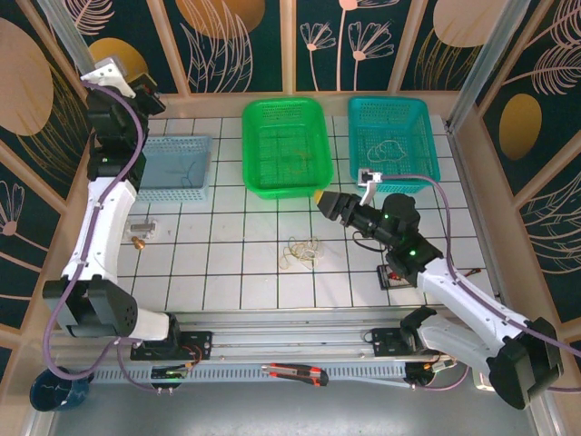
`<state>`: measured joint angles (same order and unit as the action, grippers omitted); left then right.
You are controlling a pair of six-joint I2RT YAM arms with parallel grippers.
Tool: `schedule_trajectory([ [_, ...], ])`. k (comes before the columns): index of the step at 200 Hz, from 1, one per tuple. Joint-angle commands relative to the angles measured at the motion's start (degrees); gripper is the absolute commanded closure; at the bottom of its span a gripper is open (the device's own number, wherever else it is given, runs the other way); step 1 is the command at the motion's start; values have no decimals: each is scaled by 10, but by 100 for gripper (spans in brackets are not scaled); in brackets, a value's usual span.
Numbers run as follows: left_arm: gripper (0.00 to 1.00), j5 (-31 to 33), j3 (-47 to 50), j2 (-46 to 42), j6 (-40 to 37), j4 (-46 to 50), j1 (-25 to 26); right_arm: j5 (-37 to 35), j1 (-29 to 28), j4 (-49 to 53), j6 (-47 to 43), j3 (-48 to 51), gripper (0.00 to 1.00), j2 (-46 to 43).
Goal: Untangle the cables
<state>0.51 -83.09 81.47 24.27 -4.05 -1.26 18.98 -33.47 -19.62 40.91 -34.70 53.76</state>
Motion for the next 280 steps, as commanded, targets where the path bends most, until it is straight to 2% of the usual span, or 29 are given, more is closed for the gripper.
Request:
schedule_trajectory([
  [1, 100, -5, 11, 13, 3, -37, -24, -13, 1, 16, -15, 9, 35, -19],
  [72, 100, 4, 141, 36, 10, -89, -39, -20, 4, 28, -15, 19, 35, -30],
  [105, 100, 7, 201, 73, 8, -108, -39, -21, 4, 31, -16, 22, 35, -31],
  [159, 100, 30, 215, 148, -20, -98, -40, -32, 4, 49, -21, 26, 35, -41],
  [179, 93, 34, 204, 164, -27, -81, -41, -36, 4, 54, -21, 29, 35, -45],
  [195, 81, 39, 197, 181, -29, -73, -42, -39, 4, 58, -21, 30, 35, -48],
  [214, 44, 42, 184, 186, -29, -61, -46, -40, 3, 62, -21, 30, 35, -52],
  [233, 21, 43, 171, 183, -30, -49, -47, -40, 4, 64, -21, 30, 35, -52],
  [245, 9, 46, 164, 180, -30, -43, -48, -41, 4, 65, -22, 30, 35, -52],
  [256, 2, 46, 157, 176, -30, -36, -48, -42, 3, 68, -24, 30, 35, -52],
  [280, 1, 25, 152, 158, -28, -30, -48, -51, 3, 85, -29, 30, 35, -52],
])
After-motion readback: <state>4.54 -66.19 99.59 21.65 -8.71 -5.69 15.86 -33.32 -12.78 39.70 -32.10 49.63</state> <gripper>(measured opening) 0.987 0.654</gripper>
